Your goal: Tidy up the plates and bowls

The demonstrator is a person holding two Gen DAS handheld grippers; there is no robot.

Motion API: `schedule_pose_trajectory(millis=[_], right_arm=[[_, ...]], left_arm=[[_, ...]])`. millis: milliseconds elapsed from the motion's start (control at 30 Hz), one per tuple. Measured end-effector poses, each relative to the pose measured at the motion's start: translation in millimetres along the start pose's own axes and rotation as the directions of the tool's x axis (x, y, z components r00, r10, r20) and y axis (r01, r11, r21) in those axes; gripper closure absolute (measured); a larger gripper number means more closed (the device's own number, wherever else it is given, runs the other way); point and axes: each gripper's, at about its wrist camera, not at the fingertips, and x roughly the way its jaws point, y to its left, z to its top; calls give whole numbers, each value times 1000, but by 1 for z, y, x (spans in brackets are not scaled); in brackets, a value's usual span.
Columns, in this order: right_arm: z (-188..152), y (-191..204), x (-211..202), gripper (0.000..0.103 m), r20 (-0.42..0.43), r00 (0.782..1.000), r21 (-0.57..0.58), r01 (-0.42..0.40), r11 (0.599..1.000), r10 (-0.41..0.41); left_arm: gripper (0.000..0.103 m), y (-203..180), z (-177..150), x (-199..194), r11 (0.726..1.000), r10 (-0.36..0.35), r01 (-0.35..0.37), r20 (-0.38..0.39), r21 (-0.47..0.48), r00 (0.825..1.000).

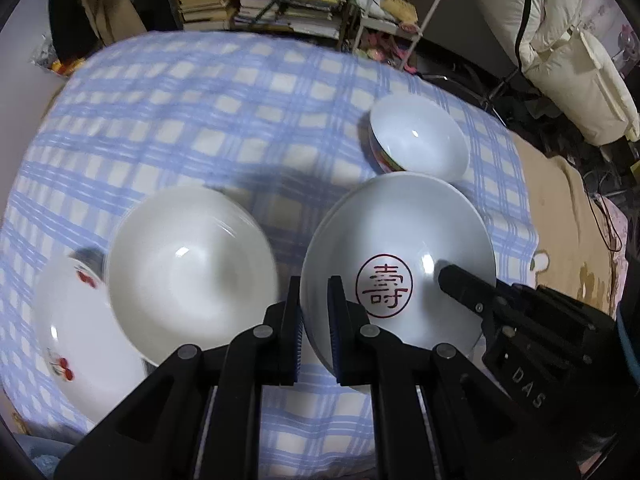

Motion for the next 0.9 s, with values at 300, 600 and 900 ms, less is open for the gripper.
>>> schedule_pose_trajectory(millis=[300,600,900], right_arm=[[1,34,-11,94,78,996,-22,-49,999,50],[-7,72,8,94,84,992,-43,-95,995,98],[-2,100,21,94,88,988,-125,-116,985,128]], left_arm=[[92,23,1,-28,997,78,-78,47,12,996],[91,65,-12,-38,994,108,-106,57,-34,992],[91,94,-26,-35,991,131,-129,97,-25,987]])
